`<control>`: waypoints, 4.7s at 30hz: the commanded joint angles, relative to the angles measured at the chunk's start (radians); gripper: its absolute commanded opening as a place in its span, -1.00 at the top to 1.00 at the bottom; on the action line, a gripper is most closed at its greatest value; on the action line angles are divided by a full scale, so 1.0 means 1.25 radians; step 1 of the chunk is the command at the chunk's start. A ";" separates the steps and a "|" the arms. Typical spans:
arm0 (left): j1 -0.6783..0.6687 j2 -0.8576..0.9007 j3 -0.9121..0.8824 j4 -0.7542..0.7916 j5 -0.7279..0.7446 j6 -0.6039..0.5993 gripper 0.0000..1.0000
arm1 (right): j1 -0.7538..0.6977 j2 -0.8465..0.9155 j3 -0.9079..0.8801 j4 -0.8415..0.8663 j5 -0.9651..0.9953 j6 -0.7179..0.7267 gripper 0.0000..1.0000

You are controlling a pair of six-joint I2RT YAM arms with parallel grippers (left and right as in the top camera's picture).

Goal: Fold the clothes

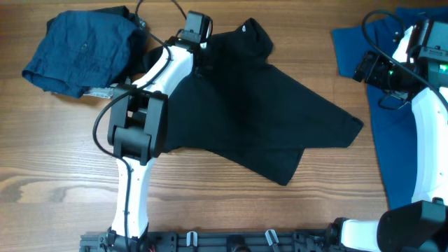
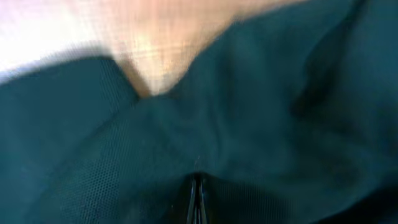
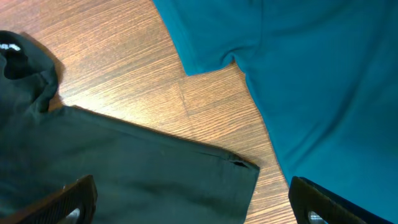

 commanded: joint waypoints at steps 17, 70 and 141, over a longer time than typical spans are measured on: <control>0.015 -0.136 -0.003 -0.191 -0.103 -0.192 0.90 | 0.000 -0.008 0.005 0.002 0.013 -0.002 -0.99; 0.124 -0.364 -0.005 -0.327 -0.022 -0.190 0.14 | 0.158 0.560 -0.102 0.456 -0.132 0.094 0.92; 0.064 -0.323 -0.005 -0.222 0.051 -0.042 0.50 | -0.226 0.295 0.213 -0.045 -0.349 -0.041 0.14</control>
